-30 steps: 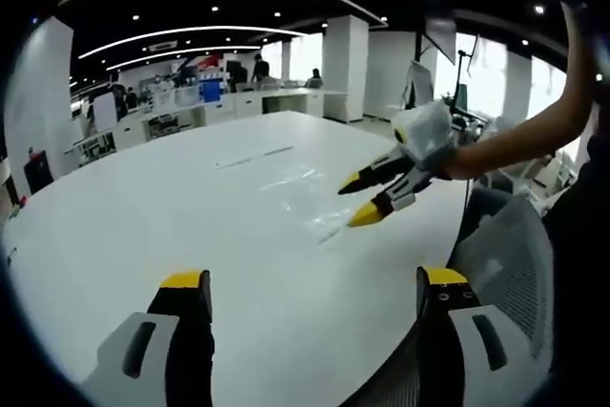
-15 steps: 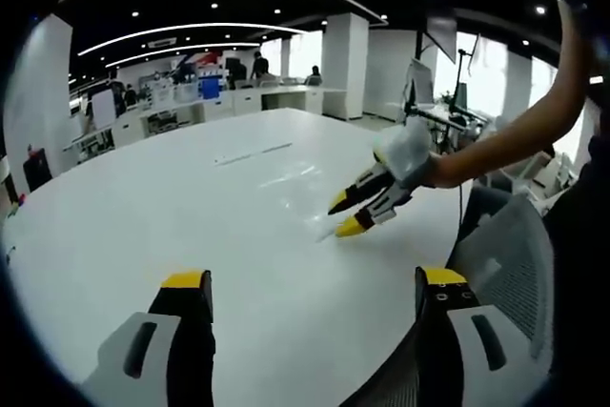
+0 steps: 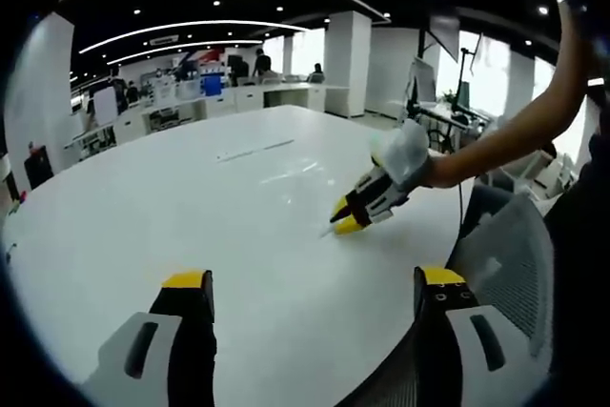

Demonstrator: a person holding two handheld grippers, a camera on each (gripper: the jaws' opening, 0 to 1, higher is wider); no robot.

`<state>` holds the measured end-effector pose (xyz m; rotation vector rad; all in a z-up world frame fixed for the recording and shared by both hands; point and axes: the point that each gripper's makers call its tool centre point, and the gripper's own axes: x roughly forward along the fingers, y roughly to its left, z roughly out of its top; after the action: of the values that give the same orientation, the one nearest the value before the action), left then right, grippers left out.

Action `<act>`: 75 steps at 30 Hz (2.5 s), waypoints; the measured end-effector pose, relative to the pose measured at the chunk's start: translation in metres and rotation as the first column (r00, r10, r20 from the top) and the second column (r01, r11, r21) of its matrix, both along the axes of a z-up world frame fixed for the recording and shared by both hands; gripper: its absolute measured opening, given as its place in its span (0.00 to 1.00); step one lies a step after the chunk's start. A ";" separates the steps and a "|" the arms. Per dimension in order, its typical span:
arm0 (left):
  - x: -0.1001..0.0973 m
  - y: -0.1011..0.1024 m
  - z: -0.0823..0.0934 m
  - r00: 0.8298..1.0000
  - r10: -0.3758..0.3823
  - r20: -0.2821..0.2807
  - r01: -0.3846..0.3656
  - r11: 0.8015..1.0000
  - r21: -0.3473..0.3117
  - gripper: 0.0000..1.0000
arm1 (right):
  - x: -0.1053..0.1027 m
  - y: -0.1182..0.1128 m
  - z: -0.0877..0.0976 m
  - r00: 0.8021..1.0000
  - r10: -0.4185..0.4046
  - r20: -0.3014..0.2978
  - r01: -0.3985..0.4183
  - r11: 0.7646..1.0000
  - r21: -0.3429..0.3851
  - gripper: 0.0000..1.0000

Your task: Open the resealable bag by pulling the two sides of the seal apart until the entire bag opening is separated and visibly accessible.

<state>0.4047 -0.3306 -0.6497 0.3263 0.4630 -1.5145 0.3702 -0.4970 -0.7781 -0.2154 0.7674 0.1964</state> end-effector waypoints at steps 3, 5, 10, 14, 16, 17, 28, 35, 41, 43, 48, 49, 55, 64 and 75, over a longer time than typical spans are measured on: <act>0.000 0.002 -0.002 1.000 0.002 0.003 -0.002 1.000 0.010 0.84 | 0.000 0.001 0.000 1.000 0.003 0.008 -0.003 1.000 0.007 0.04; 0.000 0.003 -0.003 1.000 0.005 -0.005 -0.005 1.000 0.011 0.84 | 0.001 0.001 -0.001 1.000 0.010 0.012 -0.010 1.000 0.004 0.03; -0.003 0.004 -0.005 1.000 -0.002 -0.005 0.002 1.000 0.019 0.84 | 0.001 0.004 0.000 0.999 0.047 0.005 -0.047 0.999 -0.008 0.00; -0.005 0.002 -0.008 1.000 -0.014 0.004 0.014 1.000 0.028 0.83 | 0.003 0.011 0.007 0.998 0.061 0.034 -0.061 0.998 0.025 0.00; -0.006 0.001 -0.009 1.000 -0.019 0.004 0.019 0.999 0.031 0.83 | 0.003 0.012 0.008 0.997 0.063 0.034 -0.064 0.997 0.032 0.00; -0.007 0.000 -0.009 1.000 -0.023 0.003 0.023 0.999 0.030 0.83 | 0.003 0.012 0.008 0.998 0.061 0.034 -0.062 0.997 0.037 0.00; -0.016 -0.004 -0.014 0.996 -0.074 0.049 0.071 0.996 0.054 0.77 | -0.002 0.024 0.023 0.996 0.066 0.061 -0.072 0.992 0.101 0.00; -0.017 -0.012 -0.005 0.987 -0.107 0.120 0.104 0.994 0.033 0.71 | -0.011 0.034 0.030 0.995 0.066 0.075 -0.073 0.992 0.100 0.00; -0.027 -0.014 -0.006 0.980 -0.159 0.123 0.155 0.987 0.041 0.66 | -0.017 0.045 0.036 0.993 0.078 0.084 -0.086 0.991 0.105 0.00; -0.030 -0.014 -0.008 0.975 -0.178 0.133 0.173 0.984 0.053 0.65 | -0.019 0.053 0.039 0.992 0.088 0.092 -0.098 0.988 0.115 0.00; -0.039 -0.015 -0.017 0.954 -0.245 0.171 0.230 0.968 0.102 0.59 | -0.024 0.064 0.044 0.989 0.105 0.101 -0.117 0.985 0.123 0.00; -0.040 -0.015 -0.018 0.952 -0.252 0.174 0.236 0.966 0.105 0.59 | -0.026 0.067 0.045 0.989 0.110 0.101 -0.122 0.984 0.126 0.00; -0.048 -0.021 -0.023 0.938 -0.294 0.185 0.275 0.954 0.119 0.55 | -0.033 0.074 0.049 0.988 0.111 0.108 -0.125 0.982 0.139 0.00; -0.052 -0.030 -0.029 0.888 -0.378 0.261 0.333 0.921 0.200 0.48 | -0.046 0.096 0.055 0.990 0.079 0.120 -0.104 0.970 0.218 0.00; -0.062 -0.030 -0.044 0.866 -0.444 0.230 0.395 0.890 0.228 0.42 | -0.055 0.120 0.063 0.987 0.100 0.128 -0.128 0.962 0.239 0.00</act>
<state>0.3431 -0.3606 -0.6932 0.8110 0.3104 -1.8211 0.3150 -0.3773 -0.7149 -0.0336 0.6097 0.3833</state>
